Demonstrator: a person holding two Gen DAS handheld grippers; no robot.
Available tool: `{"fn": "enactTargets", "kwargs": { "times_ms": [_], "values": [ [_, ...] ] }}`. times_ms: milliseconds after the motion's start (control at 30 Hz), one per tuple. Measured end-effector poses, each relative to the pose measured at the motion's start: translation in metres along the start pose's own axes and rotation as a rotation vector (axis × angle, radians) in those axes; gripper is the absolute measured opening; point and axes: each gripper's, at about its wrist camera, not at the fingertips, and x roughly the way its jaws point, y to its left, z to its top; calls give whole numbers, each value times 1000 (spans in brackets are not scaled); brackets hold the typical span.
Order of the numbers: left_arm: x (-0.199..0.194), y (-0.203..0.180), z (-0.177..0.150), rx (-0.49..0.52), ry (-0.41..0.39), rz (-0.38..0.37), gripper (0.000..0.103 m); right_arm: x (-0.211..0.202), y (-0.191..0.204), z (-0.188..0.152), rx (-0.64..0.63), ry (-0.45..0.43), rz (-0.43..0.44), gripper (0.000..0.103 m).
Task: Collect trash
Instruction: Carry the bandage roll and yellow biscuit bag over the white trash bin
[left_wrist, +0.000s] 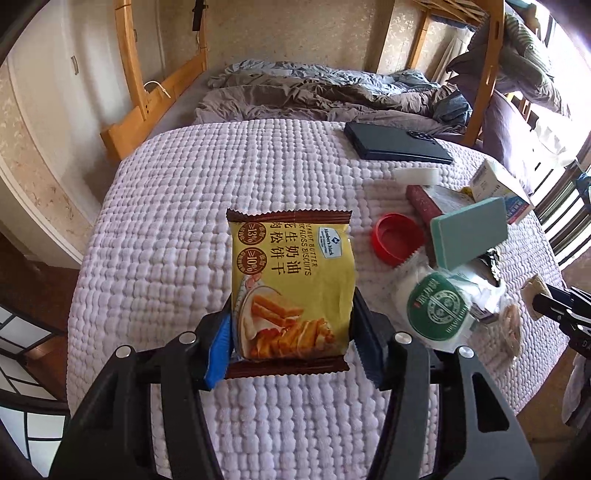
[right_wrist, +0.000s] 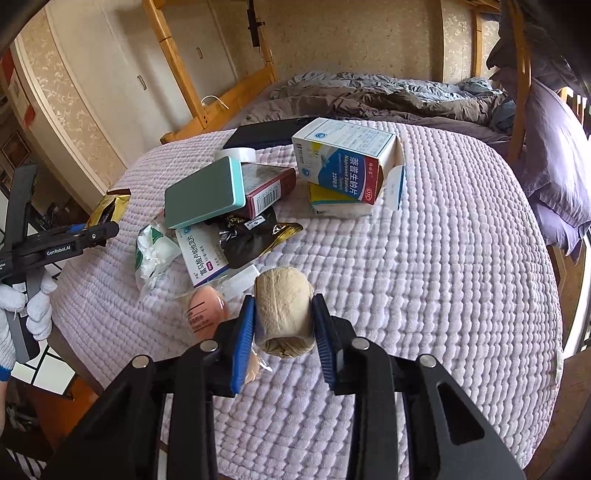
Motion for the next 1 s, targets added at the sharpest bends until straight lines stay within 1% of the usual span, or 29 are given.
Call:
{"fn": "enactTargets", "kwargs": {
  "times_ms": [200, 333, 533, 733, 900, 1000],
  "values": [
    [-19, -18, -21, 11, -1, -50, 58, -16, 10, -17, -4, 0, 23, 31],
    [-26, -29, -39, 28, 15, -65, 58, -24, 20, -33, -14, 12, 45, 31],
    [-35, -48, -69, 81, 48, -70, 58, -32, 36, -59, -32, 44, 71, 31],
    [-47, -65, -94, 122, 68, -98, 58, -38, 46, -78, -44, 68, 88, 31],
    [-55, -77, -110, 152, 80, -129, 58, -46, 51, -94, -46, 77, 95, 31],
    [-61, -86, -119, 186, 73, -167, 58, -51, 53, -101, -45, 79, 101, 31]
  ]
}}
